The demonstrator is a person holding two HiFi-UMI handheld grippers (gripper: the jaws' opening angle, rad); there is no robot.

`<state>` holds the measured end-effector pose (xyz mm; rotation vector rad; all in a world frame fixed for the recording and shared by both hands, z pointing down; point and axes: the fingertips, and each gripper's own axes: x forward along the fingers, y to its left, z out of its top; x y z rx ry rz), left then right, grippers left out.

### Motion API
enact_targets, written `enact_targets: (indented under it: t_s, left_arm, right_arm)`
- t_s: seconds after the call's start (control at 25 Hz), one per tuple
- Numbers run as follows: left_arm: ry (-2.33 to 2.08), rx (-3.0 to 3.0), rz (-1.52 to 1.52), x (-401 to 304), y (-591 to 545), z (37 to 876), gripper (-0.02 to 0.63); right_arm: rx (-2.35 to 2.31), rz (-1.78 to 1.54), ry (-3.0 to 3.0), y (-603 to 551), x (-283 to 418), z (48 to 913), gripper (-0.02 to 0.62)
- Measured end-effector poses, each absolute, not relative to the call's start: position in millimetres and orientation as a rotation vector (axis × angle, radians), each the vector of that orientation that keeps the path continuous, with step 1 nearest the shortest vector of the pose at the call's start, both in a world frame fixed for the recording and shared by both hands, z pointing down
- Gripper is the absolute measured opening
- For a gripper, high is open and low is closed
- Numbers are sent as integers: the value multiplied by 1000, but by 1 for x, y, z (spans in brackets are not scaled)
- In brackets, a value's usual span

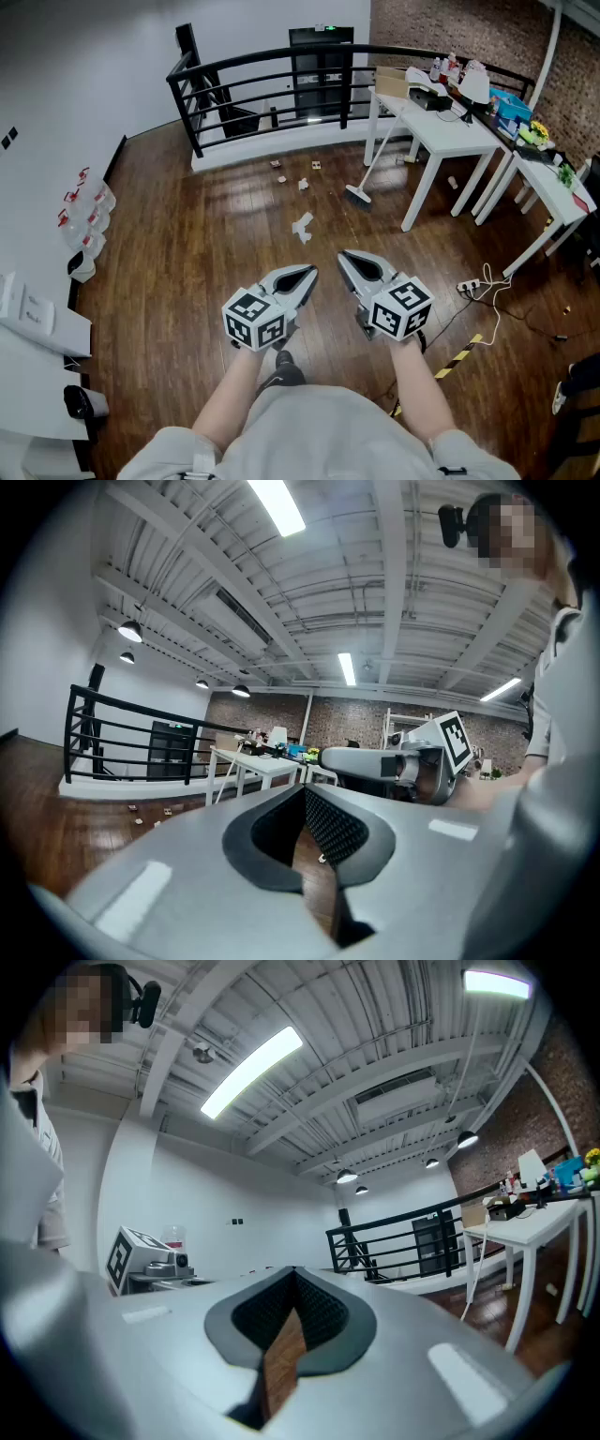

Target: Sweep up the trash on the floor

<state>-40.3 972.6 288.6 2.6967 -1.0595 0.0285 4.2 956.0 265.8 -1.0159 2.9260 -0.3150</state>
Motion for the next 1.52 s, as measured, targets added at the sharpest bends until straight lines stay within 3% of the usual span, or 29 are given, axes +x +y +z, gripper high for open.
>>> enact_targets:
  t_s: [0.96,1.52]
  left_arm:
    - [-850,2768,63,-48,692,304,5]
    - [-841,2713,52,49,527,327,5]
  right_arm:
    - [-1278,-348,2842,683,5,274,0]
    - [-1227,-352,2875,510,102,291,0]
